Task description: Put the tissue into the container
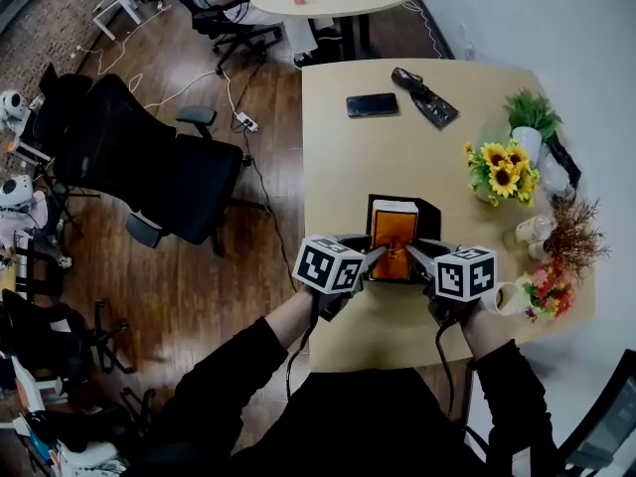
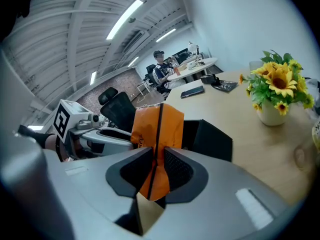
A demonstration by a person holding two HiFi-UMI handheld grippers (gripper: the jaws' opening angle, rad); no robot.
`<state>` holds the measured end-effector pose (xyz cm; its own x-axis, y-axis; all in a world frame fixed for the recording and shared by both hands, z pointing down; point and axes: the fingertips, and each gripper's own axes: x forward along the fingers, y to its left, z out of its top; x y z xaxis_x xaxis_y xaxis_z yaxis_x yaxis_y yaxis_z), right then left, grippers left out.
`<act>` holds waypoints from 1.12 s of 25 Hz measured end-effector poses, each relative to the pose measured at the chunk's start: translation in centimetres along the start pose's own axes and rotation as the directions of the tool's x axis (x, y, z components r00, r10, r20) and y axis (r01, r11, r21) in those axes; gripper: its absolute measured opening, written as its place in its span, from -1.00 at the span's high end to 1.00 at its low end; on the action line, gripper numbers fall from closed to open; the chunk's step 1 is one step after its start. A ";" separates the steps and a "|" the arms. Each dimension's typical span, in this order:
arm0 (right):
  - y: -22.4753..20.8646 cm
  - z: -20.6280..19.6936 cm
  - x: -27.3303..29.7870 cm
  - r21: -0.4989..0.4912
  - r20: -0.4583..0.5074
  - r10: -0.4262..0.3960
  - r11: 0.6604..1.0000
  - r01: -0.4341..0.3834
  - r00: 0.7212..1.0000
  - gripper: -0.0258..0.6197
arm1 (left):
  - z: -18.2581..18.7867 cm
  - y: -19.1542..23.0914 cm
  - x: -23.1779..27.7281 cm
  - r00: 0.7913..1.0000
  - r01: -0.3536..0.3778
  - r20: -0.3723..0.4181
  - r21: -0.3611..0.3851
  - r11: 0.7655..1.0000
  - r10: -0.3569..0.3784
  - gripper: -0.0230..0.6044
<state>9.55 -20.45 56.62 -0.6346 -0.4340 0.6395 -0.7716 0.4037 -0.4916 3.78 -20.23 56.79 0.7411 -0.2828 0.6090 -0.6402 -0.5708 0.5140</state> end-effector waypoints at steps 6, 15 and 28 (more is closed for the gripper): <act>-0.6 -0.6 0.6 0.036 -0.035 -0.006 0.999 0.007 0.999 0.69 | -0.4 0.4 0.7 0.999 0.023 -0.046 -0.034 0.999 -0.024 0.56; -1.3 -1.4 1.6 0.090 -0.082 0.014 0.996 -0.007 0.997 0.69 | -1.1 1.1 1.9 0.993 0.042 -0.106 -0.085 0.996 -0.051 0.56; -3.2 -2.2 3.3 0.189 -0.202 0.062 0.982 -0.023 0.978 0.68 | -1.5 2.4 3.5 0.977 0.061 -0.187 -0.222 0.973 -0.104 0.56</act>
<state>9.95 -21.44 61.58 -0.6589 -0.2369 0.7140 -0.7513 0.2545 -0.6089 4.54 -21.41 61.08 0.7530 -0.0728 0.6540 -0.6224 -0.4014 0.6719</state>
